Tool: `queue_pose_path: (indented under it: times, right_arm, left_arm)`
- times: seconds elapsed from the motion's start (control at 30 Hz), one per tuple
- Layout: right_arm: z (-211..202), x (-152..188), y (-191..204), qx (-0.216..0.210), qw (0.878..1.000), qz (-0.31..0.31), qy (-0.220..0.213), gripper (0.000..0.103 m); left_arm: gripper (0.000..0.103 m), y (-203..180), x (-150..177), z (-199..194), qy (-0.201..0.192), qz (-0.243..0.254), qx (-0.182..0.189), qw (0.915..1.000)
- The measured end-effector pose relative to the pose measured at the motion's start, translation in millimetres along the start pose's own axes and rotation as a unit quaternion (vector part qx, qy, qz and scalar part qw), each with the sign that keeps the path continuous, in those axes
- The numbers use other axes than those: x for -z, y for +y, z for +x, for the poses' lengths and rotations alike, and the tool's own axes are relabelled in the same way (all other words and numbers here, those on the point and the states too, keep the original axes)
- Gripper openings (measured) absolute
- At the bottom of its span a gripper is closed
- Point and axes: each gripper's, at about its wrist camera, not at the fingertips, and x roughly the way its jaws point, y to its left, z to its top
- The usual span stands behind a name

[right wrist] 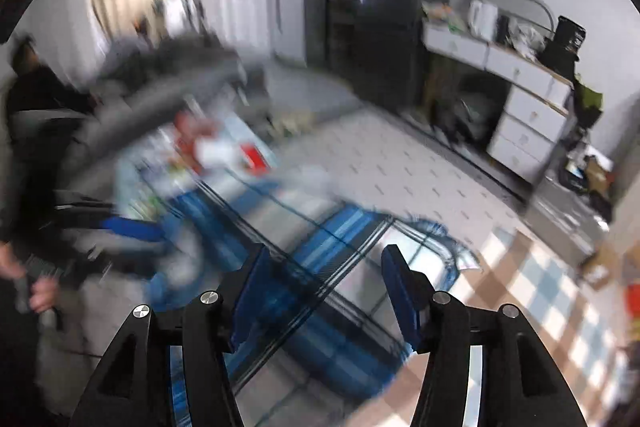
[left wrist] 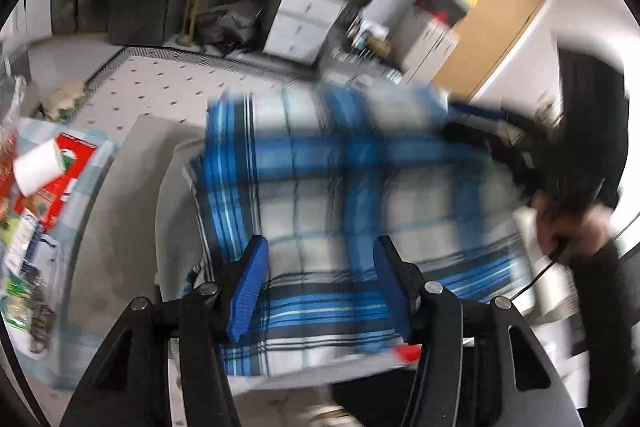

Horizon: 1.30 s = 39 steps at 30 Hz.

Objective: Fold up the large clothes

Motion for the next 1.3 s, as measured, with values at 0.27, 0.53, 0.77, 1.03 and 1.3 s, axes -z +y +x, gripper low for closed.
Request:
queue_pose_path:
  times: [0.27,0.53,0.77,1.03,1.3]
  right_arm:
    - [33,20,9,0.051,0.997,-0.002,0.052,0.059]
    - [-64,45,-1,-0.012,0.994,0.062,-0.085,0.081]
    - [-124,139,17,-0.053,0.974,0.111,-0.19,0.091]
    - [-158,229,40,-0.01,0.952,0.157,-0.264,0.103]
    - [-188,253,61,0.041,0.932,0.155,-0.325,0.103]
  left_arm:
    - [0.049,19,23,33,-0.032,-0.044,0.011,0.9984]
    - [0.049,-37,40,-27,-0.141,0.014,-0.14,0.98]
    - [0.076,-87,73,-40,-0.235,0.041,-0.215,0.9471]
    - [0.1,-119,109,-31,-0.298,0.039,-0.276,0.9129]
    - [0.101,-128,131,-54,-0.331,0.031,-0.25,0.9091]
